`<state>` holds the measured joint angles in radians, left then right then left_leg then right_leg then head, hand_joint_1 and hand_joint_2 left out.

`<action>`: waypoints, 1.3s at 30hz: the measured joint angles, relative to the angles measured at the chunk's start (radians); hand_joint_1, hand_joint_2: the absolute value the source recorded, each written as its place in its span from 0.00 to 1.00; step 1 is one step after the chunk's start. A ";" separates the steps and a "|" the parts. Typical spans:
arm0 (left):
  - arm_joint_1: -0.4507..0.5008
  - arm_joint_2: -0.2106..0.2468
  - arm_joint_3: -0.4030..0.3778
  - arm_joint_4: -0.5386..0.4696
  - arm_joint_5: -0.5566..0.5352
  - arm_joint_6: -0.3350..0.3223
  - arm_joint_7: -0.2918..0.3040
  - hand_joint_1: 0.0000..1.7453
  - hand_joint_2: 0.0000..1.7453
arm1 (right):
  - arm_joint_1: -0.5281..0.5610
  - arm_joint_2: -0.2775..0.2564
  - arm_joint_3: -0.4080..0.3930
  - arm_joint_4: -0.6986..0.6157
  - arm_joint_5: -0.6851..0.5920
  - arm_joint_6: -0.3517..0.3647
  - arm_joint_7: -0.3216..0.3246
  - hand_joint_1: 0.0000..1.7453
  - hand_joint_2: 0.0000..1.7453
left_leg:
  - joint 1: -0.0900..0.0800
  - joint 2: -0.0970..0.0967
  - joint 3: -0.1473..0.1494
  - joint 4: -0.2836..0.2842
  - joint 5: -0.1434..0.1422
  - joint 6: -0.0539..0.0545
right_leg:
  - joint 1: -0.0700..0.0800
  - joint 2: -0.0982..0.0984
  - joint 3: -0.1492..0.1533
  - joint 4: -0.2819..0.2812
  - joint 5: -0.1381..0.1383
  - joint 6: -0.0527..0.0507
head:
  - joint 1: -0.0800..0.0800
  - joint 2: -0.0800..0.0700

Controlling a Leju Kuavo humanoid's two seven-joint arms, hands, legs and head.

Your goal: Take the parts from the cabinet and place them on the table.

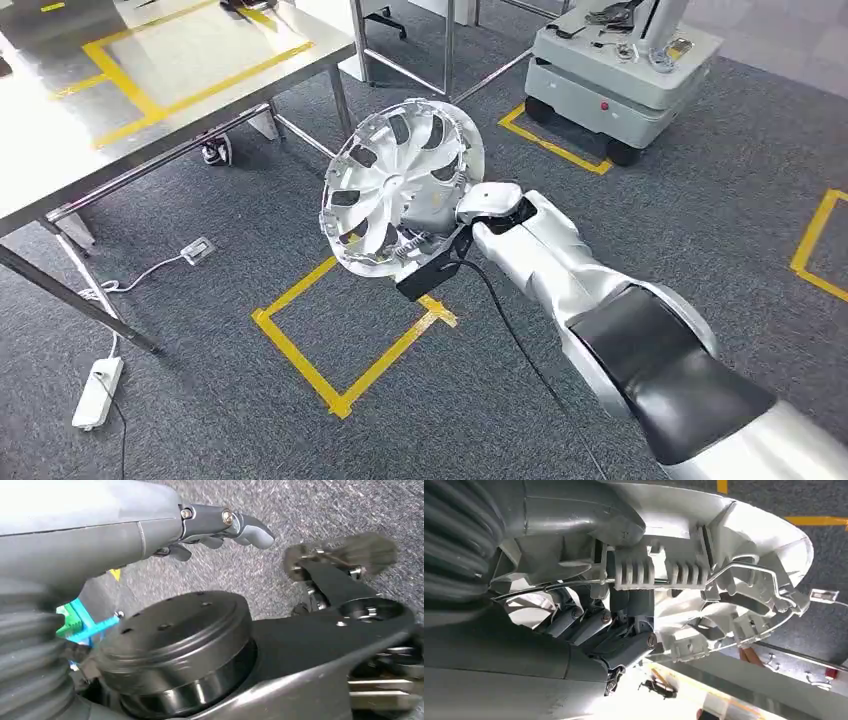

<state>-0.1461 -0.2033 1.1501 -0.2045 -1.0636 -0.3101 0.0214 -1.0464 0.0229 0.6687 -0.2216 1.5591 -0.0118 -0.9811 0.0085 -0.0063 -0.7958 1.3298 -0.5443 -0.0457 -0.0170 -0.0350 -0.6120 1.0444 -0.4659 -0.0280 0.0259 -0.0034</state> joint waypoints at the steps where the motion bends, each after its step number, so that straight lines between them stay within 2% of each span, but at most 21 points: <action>1: 0.001 0.000 0.000 0.000 0.000 0.000 0.000 0.00 1.00 | 0.001 0.000 0.000 0.000 0.000 0.000 0.001 0.95 1.00 | 0.000 0.000 0.007 -0.011 0.016 0.001 | 0.000 -0.010 0.000 0.000 -0.001 0.000 | 0.000 0.000; 3: 0.000 0.000 0.000 0.000 0.000 0.000 0.000 0.00 1.00 | 0.000 0.001 0.000 0.000 -0.005 0.000 0.000 0.95 1.00 | -0.001 0.009 0.079 -0.143 0.088 0.007 | 0.002 -0.031 0.002 0.001 -0.003 0.002 | 0.000 0.000; 4: 0.000 0.000 0.000 0.000 0.000 0.000 0.000 0.00 1.00 | -0.001 0.001 0.000 0.000 -0.008 0.000 -0.003 0.95 1.00 | -0.003 0.031 0.126 -0.230 0.122 0.013 | 0.002 -0.040 0.004 0.001 -0.005 0.005 | 0.000 0.000; 5: -0.002 0.000 0.000 0.000 0.000 0.000 0.000 0.00 1.00 | -0.001 0.001 0.000 0.000 -0.013 -0.001 -0.007 0.95 1.00 | -0.013 0.073 0.150 -0.281 0.112 0.018 | 0.006 -0.048 0.006 0.001 -0.007 0.009 | 0.000 0.000; 10: -0.001 -0.001 -0.002 0.000 -0.003 0.000 0.003 0.00 1.00 | -0.002 0.006 0.000 -0.001 -0.025 -0.007 -0.007 0.95 1.00 | -0.010 0.025 0.159 -0.306 0.126 0.053 | 0.012 -0.088 0.006 0.000 -0.018 0.035 | -0.001 0.000; 12: -0.003 -0.002 -0.004 0.000 -0.003 0.000 0.003 0.00 1.00 | -0.004 0.006 0.000 -0.001 -0.024 -0.008 -0.011 0.95 1.00 | -0.007 0.007 0.158 -0.308 0.130 0.062 | 0.005 0.001 -0.027 0.088 -0.074 0.042 | 0.002 0.000; 14: -0.008 -0.004 -0.006 0.000 -0.003 0.000 0.003 0.00 1.00 | -0.003 0.002 0.000 -0.001 -0.023 -0.013 -0.023 0.95 1.00 | -0.006 -0.015 0.155 -0.308 0.131 0.065 | 0.005 0.026 -0.098 0.240 -0.136 0.047 | 0.003 0.000; 16: -0.006 -0.005 -0.007 0.000 -0.003 0.000 0.003 0.00 1.00 | -0.002 0.000 0.000 -0.001 -0.021 -0.020 -0.059 0.95 1.00 | -0.005 -0.044 0.155 -0.304 0.131 0.065 | 0.004 0.028 -0.129 0.296 -0.131 0.048 | 0.002 0.000; 19: -0.007 -0.007 -0.007 0.000 -0.003 0.000 0.003 0.00 1.00 | -0.007 0.000 0.000 -0.001 -0.016 -0.027 -0.056 0.95 1.00 | -0.001 -0.083 0.152 -0.293 0.130 0.059 | -0.005 0.049 -0.030 0.084 -0.010 0.049 | 0.003 0.000; 20: -0.008 -0.007 -0.007 0.000 -0.002 0.000 -0.001 0.00 1.00 | -0.012 -0.001 0.000 -0.001 -0.011 -0.029 -0.056 0.95 1.00 | 0.000 -0.092 0.147 -0.289 0.129 0.052 | -0.013 0.094 -0.004 0.024 -0.011 0.051 | 0.002 0.000; 21: -0.011 -0.007 -0.007 0.000 -0.001 0.000 -0.003 0.00 1.00 | -0.019 0.000 0.000 -0.001 -0.008 -0.030 -0.056 0.95 1.00 | -0.004 -0.102 0.137 -0.281 0.130 0.042 | -0.010 0.106 0.003 0.010 -0.015 0.051 | 0.002 0.000; 24: -0.007 -0.008 -0.007 0.000 0.001 0.000 -0.005 0.00 1.00 | -0.027 0.006 0.000 -0.001 -0.007 -0.030 -0.056 0.95 1.00 | 0.005 -0.131 0.131 -0.296 0.146 0.020 | 0.001 0.078 0.000 0.014 -0.011 0.035 | 0.003 0.000; 25: -0.006 -0.006 -0.007 0.000 0.001 0.000 -0.006 0.00 1.00 | -0.032 0.008 0.000 -0.001 -0.006 -0.028 -0.056 0.95 1.00 | 0.003 -0.137 0.126 -0.296 0.146 0.014 | -0.010 0.064 0.003 0.006 -0.004 0.026 | 0.003 0.000; 27: -0.004 -0.008 -0.007 0.001 0.000 0.000 -0.012 0.00 1.00 | -0.043 0.010 0.000 -0.001 -0.006 -0.025 -0.041 0.95 1.00 | -0.003 -0.035 0.097 -0.238 0.104 0.009 | -0.007 0.046 0.004 0.000 0.001 0.012 | -0.013 0.000; 28: -0.007 -0.007 -0.008 0.001 0.000 0.000 -0.013 0.00 1.00 | -0.048 0.009 0.000 -0.001 -0.007 -0.026 -0.041 0.95 1.00 | -0.001 -0.012 0.065 -0.163 0.067 0.006 | -0.005 0.035 0.004 0.000 0.000 0.009 | -0.013 0.000; 30: -0.008 -0.007 -0.007 0.001 0.002 0.000 -0.012 0.00 1.00 | -0.053 0.007 0.000 -0.001 -0.011 -0.030 -0.038 0.95 1.00 | 0.002 -0.002 0.004 -0.023 0.012 0.001 | -0.003 0.019 0.004 0.001 -0.001 0.007 | -0.015 0.000; 31: -0.008 -0.007 -0.007 0.001 0.002 0.000 -0.010 0.00 1.00 | -0.052 0.007 -0.001 -0.001 -0.015 -0.031 -0.038 0.95 1.00 | 0.002 0.000 -0.002 -0.004 0.013 0.000 | -0.003 0.011 0.004 0.001 -0.001 0.007 | -0.015 0.000; 33: -0.007 -0.007 -0.007 0.001 0.001 0.000 -0.004 0.00 1.00 | -0.053 0.007 -0.003 -0.001 -0.018 -0.031 -0.054 0.95 1.00 | 0.002 0.001 0.051 -0.095 0.070 0.003 | -0.002 0.001 0.005 0.001 -0.002 0.008 | -0.015 0.000; 35: -0.008 -0.007 -0.007 0.001 0.002 0.000 -0.003 0.00 1.00 | -0.053 0.008 -0.011 -0.001 -0.018 -0.031 -0.056 0.95 1.00 | 0.000 0.008 0.143 -0.272 0.127 0.014 | -0.002 -0.008 0.007 0.003 -0.006 0.014 | -0.016 0.000; 37: -0.009 -0.007 -0.008 0.001 0.002 0.000 -0.003 0.00 1.00 | -0.057 0.006 -0.014 -0.001 -0.016 -0.031 -0.047 0.95 1.00 | -0.006 0.008 0.159 -0.292 0.115 0.024 | 0.005 -0.009 0.001 0.003 -0.004 0.025 | -0.016 0.000; 39: -0.006 -0.007 -0.008 0.001 0.005 0.000 -0.002 0.00 1.00 | -0.054 0.006 -0.015 -0.001 -0.013 -0.030 -0.045 0.95 1.00 | -0.003 0.006 0.159 -0.296 0.120 0.021 | 0.008 -0.009 0.002 0.002 -0.003 0.017 | -0.016 0.000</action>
<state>-0.1518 -0.2106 1.1425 -0.2037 -1.0586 -0.3101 0.0198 -1.1005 0.0294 0.6539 -0.2228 1.5461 -0.0423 -1.0262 0.0051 -0.0003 -0.6365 1.0335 -0.4244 -0.0246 -0.0087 -0.0444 -0.6098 1.0467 -0.4686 -0.0112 0.0095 -0.0034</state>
